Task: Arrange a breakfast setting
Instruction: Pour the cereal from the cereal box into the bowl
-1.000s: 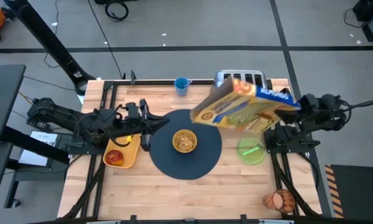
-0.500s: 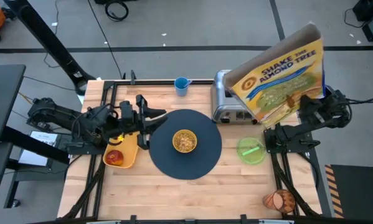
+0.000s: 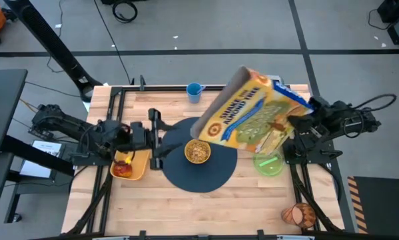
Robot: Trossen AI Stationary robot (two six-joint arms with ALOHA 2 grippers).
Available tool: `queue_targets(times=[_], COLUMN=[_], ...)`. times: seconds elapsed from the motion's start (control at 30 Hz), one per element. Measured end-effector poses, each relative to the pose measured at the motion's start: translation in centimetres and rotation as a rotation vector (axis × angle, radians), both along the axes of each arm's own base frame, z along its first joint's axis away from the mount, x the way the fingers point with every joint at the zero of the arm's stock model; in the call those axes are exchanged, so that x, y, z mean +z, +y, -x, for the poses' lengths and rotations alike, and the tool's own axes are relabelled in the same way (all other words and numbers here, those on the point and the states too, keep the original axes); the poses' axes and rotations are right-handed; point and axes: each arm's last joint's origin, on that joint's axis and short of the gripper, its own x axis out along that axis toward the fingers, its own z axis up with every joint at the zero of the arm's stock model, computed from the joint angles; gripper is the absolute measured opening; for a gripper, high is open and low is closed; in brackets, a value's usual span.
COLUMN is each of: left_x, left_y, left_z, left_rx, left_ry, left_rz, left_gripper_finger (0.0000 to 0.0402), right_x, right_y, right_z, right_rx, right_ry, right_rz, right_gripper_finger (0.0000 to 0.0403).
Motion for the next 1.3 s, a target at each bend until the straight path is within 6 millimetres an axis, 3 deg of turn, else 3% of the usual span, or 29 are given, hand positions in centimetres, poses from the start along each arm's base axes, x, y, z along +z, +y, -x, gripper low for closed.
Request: queue_targets(times=[0.23, 0.5, 0.87, 1.1, 1.3], left_x=[0.1, 0.1, 0.3, 0.1, 0.6], left_y=[-1.6, -1.8, -2.1, -1.9, -1.6], left_z=[0.7, 1.1, 1.5, 1.5, 2.5], left_rx=[0.076, 0.166, 0.154, 0.164, 0.164], left_ry=[0.014, 0.046, 0.042, 0.068, 0.075], left_rz=[-0.226, -0.323, -0.339, -0.309, -0.269], left_gripper_finger=[0.0207, 0.0199, 0.0197, 0.0173, 0.0157], right_x=[-0.5, -1.2, -1.6, -1.9, -1.8], right_y=[0.1, 0.3, 0.3, 0.0, -0.5], right_z=[-1.5, -2.7, -3.3, -4.9, -5.1], right_rx=[-0.014, 0.018, 0.025, 0.058, 0.072], right_ry=[0.076, 0.166, 0.211, 0.217, 0.196], right_rz=[-0.107, -0.212, -0.249, -0.270, -0.270], right_gripper_finger=[0.0093, 0.0091, 0.0090, 0.0090, 0.0090])
